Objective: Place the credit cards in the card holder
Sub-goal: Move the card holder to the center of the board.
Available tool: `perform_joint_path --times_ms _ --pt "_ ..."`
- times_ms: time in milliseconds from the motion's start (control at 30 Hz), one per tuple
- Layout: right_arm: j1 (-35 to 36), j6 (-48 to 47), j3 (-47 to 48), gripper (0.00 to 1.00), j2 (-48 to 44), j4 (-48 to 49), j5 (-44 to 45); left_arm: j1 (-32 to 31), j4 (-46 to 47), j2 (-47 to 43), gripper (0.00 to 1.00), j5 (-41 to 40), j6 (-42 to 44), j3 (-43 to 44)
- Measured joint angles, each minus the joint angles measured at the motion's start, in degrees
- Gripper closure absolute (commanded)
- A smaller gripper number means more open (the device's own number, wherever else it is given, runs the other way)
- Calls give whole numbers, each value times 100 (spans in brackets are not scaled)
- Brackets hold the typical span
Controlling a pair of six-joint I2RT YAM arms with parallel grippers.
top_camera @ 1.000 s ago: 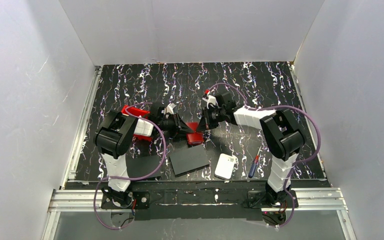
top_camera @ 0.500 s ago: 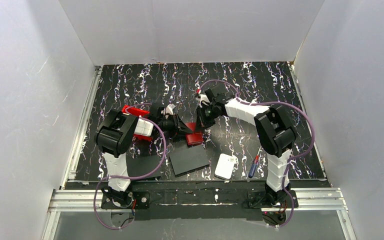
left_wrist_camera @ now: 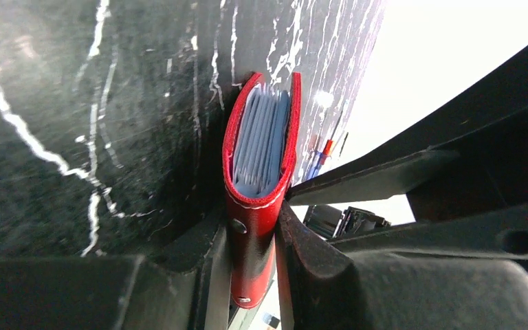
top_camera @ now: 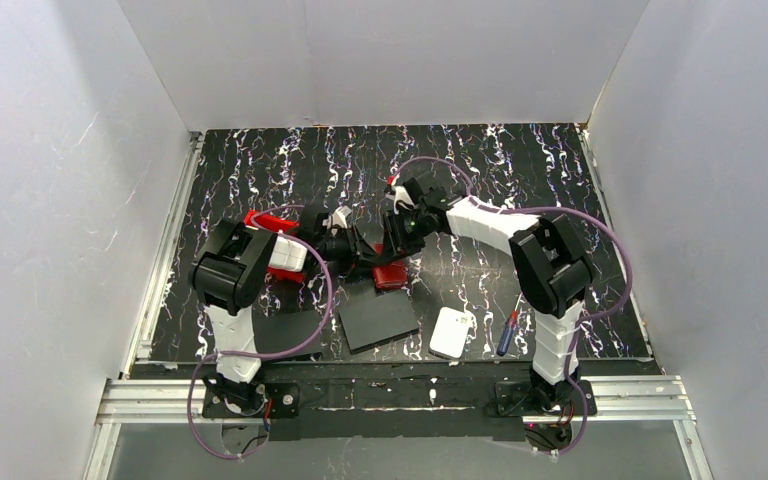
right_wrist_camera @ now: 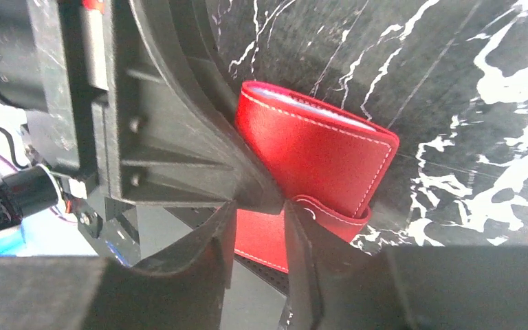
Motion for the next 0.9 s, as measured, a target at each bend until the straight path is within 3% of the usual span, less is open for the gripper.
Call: perform_joint_path --times_ms 167,400,500,633,900 --pt "-329 -271 210 46 -437 -396 387 -166 -97 0 100 -140 -69 145" --pt "-871 -388 -2 42 -1567 -437 885 -193 -278 -42 100 -697 -464 279" --pt "-1045 -401 -493 41 -2229 -404 1051 -158 -380 -46 100 -1222 -684 478" --pt "-1262 -400 -1015 40 -2826 -450 1146 127 -720 -48 100 -2502 -1033 1045" --pt "-1351 -398 -1525 40 -3096 -548 1195 992 -1246 -59 100 -3911 -1195 1799"
